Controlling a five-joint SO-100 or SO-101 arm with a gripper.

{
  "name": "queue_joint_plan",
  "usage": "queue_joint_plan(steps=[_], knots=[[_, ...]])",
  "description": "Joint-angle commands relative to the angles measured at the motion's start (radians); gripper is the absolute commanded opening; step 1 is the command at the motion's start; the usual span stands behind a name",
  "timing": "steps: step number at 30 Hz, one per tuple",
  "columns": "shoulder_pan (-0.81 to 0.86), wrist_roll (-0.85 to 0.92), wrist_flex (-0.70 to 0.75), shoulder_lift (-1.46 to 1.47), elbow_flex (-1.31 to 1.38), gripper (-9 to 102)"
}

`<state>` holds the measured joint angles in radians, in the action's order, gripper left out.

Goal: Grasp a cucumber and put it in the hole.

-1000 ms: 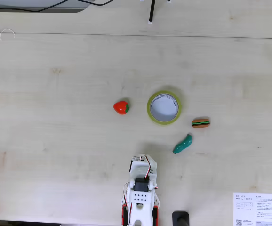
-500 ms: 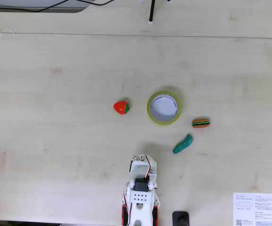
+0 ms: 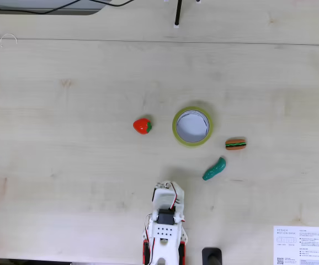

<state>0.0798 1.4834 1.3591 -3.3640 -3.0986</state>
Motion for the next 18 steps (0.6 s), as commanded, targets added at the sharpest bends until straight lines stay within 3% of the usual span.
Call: queue_joint_plan(steps=[1,9,18], knots=[[0.087,0.006,-0.035,0.0,0.127,0],[0.146,0.006,-0.04,0.063,0.241,0],[0.189,0.0,-0.069,0.334,0.492,0]])
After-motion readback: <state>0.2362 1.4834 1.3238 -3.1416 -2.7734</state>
